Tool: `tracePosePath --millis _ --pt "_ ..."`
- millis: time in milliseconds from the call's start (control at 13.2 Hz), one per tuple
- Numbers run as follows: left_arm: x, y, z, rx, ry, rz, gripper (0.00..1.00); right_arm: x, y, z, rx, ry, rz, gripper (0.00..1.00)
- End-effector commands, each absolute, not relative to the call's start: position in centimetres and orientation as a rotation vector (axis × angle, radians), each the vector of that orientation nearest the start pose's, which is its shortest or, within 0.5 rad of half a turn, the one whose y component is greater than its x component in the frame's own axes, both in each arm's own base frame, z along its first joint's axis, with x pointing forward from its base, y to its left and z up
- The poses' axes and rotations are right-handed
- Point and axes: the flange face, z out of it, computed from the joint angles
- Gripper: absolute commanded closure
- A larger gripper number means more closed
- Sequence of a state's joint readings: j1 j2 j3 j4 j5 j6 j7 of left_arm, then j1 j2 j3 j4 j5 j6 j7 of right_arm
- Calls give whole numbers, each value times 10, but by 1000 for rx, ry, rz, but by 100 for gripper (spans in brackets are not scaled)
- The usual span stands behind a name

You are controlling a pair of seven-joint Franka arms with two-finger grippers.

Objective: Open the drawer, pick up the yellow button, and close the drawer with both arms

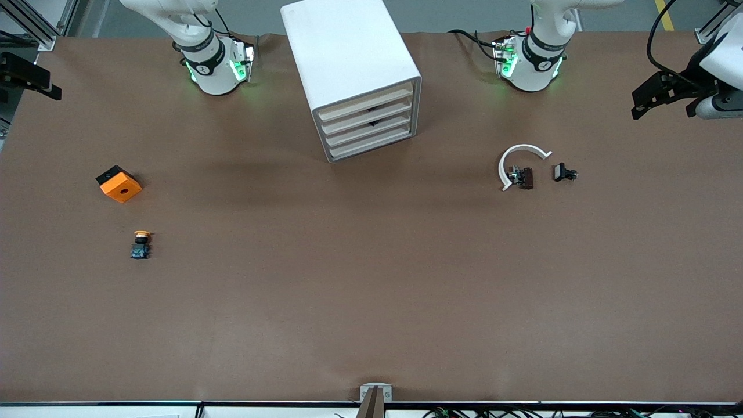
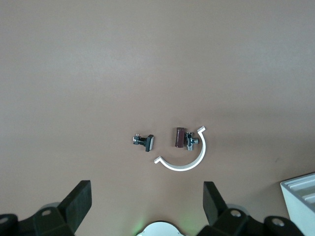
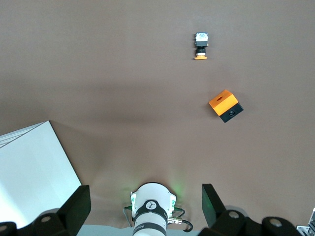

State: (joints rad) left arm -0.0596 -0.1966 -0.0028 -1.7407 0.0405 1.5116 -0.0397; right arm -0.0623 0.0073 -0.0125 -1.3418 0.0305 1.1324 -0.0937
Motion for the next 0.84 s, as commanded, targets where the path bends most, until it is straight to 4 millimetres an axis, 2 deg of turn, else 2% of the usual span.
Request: tracePosePath --millis 0,228,380,608,760 --pt "487 -25 642 -3116 104 21 0 506 -19 686 -3079 67 335 0" --pt "490 -26 643 -3116 111 18 0 511 -22 676 -3080 102 322 0" --pt "496 -27 641 -3114 116 21 0 507 -22 670 -3081 102 327 0" --pt "504 -29 650 -3116 118 -8 0 481 -19 657 -3086 102 270 0" --pt "505 -29 648 -3116 116 -3 0 475 -20 653 -3088 106 251 0"
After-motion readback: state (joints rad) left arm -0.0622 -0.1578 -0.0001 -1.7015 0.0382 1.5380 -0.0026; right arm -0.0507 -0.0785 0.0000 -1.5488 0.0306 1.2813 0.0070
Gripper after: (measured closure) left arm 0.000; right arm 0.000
